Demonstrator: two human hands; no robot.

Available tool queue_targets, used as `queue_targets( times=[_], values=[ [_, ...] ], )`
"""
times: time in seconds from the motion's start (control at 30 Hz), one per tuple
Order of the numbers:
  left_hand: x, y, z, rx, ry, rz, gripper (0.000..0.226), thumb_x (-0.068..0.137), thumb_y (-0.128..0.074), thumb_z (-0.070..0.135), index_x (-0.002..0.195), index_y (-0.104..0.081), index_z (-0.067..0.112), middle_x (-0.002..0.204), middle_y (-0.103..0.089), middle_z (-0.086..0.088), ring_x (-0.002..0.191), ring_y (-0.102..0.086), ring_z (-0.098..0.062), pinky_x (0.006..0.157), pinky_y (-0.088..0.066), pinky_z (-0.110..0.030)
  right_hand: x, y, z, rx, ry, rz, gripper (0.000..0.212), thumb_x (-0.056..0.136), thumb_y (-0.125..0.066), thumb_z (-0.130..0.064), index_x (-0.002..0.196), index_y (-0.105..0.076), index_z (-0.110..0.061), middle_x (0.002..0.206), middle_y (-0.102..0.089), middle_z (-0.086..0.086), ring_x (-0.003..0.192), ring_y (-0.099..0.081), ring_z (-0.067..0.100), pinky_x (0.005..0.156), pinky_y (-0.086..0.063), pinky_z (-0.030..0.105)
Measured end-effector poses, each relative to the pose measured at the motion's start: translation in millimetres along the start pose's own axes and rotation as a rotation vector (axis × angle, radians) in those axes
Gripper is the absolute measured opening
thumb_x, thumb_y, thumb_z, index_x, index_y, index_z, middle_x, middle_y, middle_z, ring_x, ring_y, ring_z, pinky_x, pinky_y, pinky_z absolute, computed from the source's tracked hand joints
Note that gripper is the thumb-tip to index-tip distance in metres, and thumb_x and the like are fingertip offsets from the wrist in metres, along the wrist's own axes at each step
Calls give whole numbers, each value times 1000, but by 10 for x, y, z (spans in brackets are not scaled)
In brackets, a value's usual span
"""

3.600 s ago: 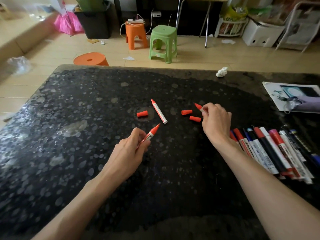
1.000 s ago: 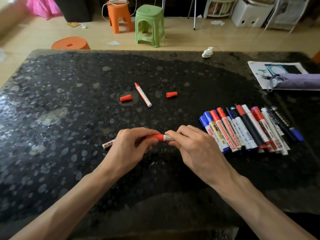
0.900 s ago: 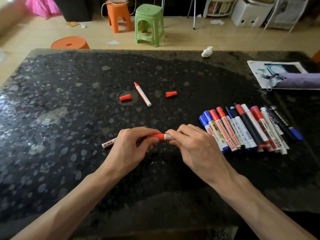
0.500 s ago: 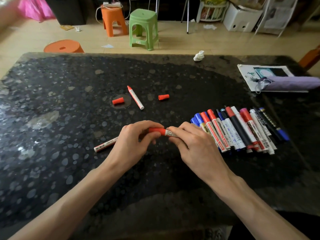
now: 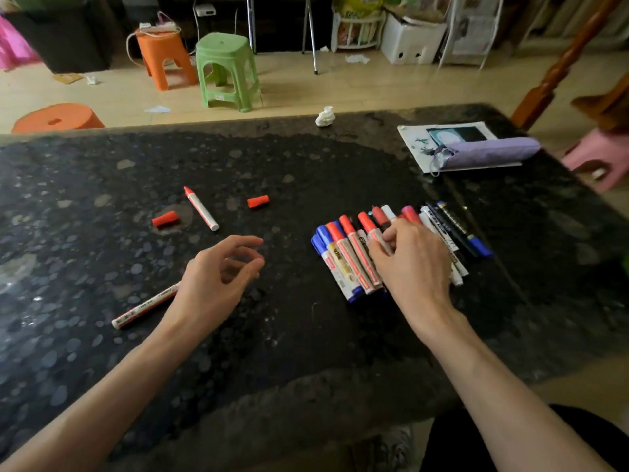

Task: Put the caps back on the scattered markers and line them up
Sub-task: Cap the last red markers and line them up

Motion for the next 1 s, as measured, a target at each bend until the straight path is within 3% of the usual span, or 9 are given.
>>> queue_targets(
  times=[0.2,0.33,0.47,0.57,0.6,0.67,0.8,0.93,1.0],
  values=[
    [22,78,-102,24,28,8,24,95,-71,12,111,-72,30,97,-76,4,81,-74,-8,76,-58,-18,34,-117,-99,-107,50,-34,23,99,-67,-37,114,-72,-20,104,-72,1,95,-68,18,77,-59,35],
    [17,152,-120,32,36,0,22,94,-72,10,111,-74,24,93,-76,6,83,-74,-7,72,-54,-11,67,-140,-144,-82,70,-22,26,100,-65,-39,116,-71,-20,105,-73,1,97,-68,18,77,-55,32],
    [3,296,-132,153,-3,-10,22,94,-72,16,110,-74,30,94,-77,11,88,-72,-6,77,-57,-26,56,-204,-338,14,151,-28,23,100,-66,-37,113,-71,-19,103,-72,0,99,-67,18,79,-47,30],
    [-26,559,-179,307,-24,58,20,91,-76,20,106,-74,33,91,-74,16,88,-68,-1,80,-49,-13,9,-329,-597,102,246,-74,21,99,-67,-34,114,-71,-21,104,-69,0,99,-65,19,78,-42,27],
    [-44,652,-211,358,-24,74,19,90,-77,24,105,-74,34,92,-73,17,89,-67,0,82,-48,-12,-18,-369,-697,136,275,-90,21,98,-67,-34,116,-70,-22,106,-68,-1,100,-63,17,79,-40,25],
    [-88,802,-303,477,-25,73,20,87,-79,37,106,-71,37,96,-69,19,91,-66,-2,86,-51,-25,-81,-474,-910,195,343,-133,27,97,-69,-37,122,-68,-26,113,-64,-5,103,-61,13,82,-44,23],
    [-199,922,-590,625,74,-65,36,82,-74,57,114,-64,42,106,-63,17,102,-65,-13,86,-56,-42,-123,-799,-1367,334,454,-257,43,97,-70,-38,137,-61,-28,129,-58,-8,115,-60,10,91,-52,28],
    [-282,909,-683,748,73,-172,40,86,-75,49,121,-63,36,111,-61,11,107,-63,-16,86,-52,-35,66,-1259,-1760,298,462,-310,61,98,-69,-30,154,-46,-23,152,-43,-1,139,-45,21,113,-42,37],
    [-287,884,-714,790,77,-194,35,91,-71,45,123,-62,33,114,-60,9,110,-61,-16,86,-46,-30,197,-1459,-1874,240,417,-313,64,101,-65,-25,159,-38,-22,162,-33,3,147,-37,25,116,-36,40]
  ],
)
Point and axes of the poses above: each hand's wrist, its own x-axis towards the middle knuckle, its own y-axis out of the back of the hand, z = x × y, the point moved 10 cm from there along x, towards the middle knuckle
